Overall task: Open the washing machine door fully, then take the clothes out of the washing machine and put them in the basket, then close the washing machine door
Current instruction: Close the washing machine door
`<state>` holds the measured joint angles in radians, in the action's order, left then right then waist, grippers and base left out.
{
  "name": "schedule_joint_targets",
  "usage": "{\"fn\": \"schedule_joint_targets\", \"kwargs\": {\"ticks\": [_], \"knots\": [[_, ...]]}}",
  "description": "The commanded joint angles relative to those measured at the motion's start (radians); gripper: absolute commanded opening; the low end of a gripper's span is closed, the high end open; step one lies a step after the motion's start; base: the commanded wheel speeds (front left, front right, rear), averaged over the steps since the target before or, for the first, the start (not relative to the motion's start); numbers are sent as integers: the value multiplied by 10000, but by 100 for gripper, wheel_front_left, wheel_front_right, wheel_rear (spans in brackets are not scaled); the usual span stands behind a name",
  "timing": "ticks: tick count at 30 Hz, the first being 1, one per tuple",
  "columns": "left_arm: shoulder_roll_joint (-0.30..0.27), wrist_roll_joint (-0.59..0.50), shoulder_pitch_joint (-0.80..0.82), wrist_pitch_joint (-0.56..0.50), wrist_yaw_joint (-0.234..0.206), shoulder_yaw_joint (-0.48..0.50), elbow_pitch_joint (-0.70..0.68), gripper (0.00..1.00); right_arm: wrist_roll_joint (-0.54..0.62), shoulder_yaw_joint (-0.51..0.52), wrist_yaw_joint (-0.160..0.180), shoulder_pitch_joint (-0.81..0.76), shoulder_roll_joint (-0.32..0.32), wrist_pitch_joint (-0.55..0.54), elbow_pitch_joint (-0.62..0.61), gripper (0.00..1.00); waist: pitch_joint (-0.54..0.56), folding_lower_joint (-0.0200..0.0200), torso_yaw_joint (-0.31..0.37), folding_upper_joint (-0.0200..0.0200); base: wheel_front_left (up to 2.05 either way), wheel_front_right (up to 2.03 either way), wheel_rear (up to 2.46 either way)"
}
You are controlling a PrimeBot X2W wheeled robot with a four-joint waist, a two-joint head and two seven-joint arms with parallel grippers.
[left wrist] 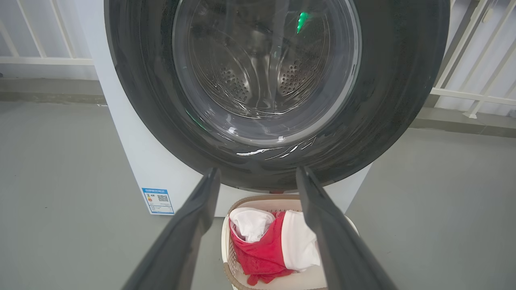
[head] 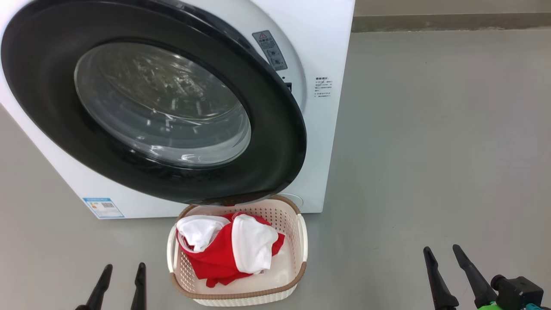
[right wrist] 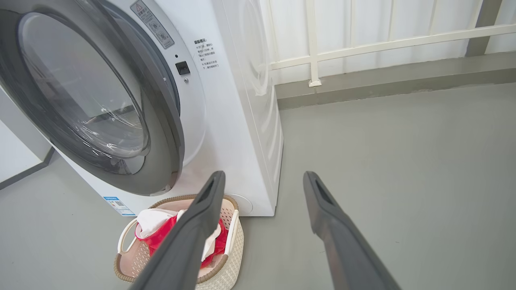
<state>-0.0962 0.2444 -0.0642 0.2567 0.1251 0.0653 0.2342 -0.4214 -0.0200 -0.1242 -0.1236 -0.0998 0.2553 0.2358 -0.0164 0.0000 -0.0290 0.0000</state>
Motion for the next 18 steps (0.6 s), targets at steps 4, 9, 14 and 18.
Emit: {"fn": "schedule_joint_targets", "kwargs": {"ticks": [4, 9, 14, 18], "knots": [[-49, -148, 138, 51, 56, 411, -277, 100, -67, -252, -65, 82, -209, 65, -244, 100, -13, 0, -14, 0, 0, 0, 0], [-28, -188, 171, 51, 56, 382, -268, 100, -77, -256, -65, 79, -222, 65, -239, 100, -18, 0, -48, 0, 0, 0, 0], [6, -191, 186, 51, 56, 324, -261, 100, -175, -401, -65, 118, -181, 65, -251, 90, -20, 0, -115, 0, 0, 0, 0], [97, -159, 219, 51, 56, 205, -226, 100, -303, -719, -65, 290, -220, 65, -232, 0, -58, 0, -312, 0, 0, 0, 0]]}}
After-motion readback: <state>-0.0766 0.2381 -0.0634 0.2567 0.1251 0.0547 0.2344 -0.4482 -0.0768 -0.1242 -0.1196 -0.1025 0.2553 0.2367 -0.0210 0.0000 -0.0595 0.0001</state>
